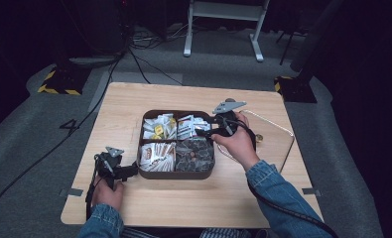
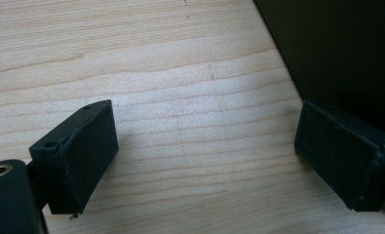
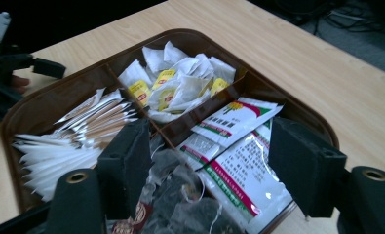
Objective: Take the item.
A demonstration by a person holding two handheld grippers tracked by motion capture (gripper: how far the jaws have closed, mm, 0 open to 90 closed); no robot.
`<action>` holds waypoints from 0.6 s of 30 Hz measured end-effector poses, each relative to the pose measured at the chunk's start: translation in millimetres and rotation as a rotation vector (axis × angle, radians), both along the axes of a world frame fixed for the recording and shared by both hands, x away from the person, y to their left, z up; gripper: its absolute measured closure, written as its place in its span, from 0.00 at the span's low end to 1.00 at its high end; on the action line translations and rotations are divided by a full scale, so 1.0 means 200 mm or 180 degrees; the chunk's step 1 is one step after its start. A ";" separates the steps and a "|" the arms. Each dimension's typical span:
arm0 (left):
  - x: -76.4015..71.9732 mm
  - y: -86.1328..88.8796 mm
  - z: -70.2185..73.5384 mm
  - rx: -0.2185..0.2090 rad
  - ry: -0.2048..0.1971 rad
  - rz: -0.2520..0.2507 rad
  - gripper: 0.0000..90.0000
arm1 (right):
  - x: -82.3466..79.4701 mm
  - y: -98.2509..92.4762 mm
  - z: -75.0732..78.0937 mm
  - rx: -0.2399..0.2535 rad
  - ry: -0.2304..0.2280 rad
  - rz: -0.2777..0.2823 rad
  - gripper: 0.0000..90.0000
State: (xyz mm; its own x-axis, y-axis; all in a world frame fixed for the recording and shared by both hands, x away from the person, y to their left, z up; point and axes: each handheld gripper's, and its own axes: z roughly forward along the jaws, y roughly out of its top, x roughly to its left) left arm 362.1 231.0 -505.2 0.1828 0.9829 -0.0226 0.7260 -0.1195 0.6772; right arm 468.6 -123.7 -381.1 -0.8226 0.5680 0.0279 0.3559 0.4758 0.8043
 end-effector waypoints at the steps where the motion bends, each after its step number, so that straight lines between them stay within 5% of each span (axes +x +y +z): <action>1: 0.00 0.00 0.00 0.0000 0.0000 0.0001 0.10 | 0.00 0.02 0.01 -0.0024 -0.0026 -0.0022 0.36; 5: 0.00 0.00 0.00 0.0000 0.0000 0.0000 0.10 | 0.00 0.09 0.03 -0.0037 -0.0099 -0.0070 0.33; 8: 0.00 0.00 0.00 -0.0001 -0.0003 -0.0006 0.10 | 0.01 0.15 0.03 0.0007 0.0012 0.0118 0.41; 18: 0.01 0.00 0.00 -0.0016 -0.0007 0.0004 0.10 | -0.03 0.40 -0.02 -0.0021 0.0021 0.0538 0.60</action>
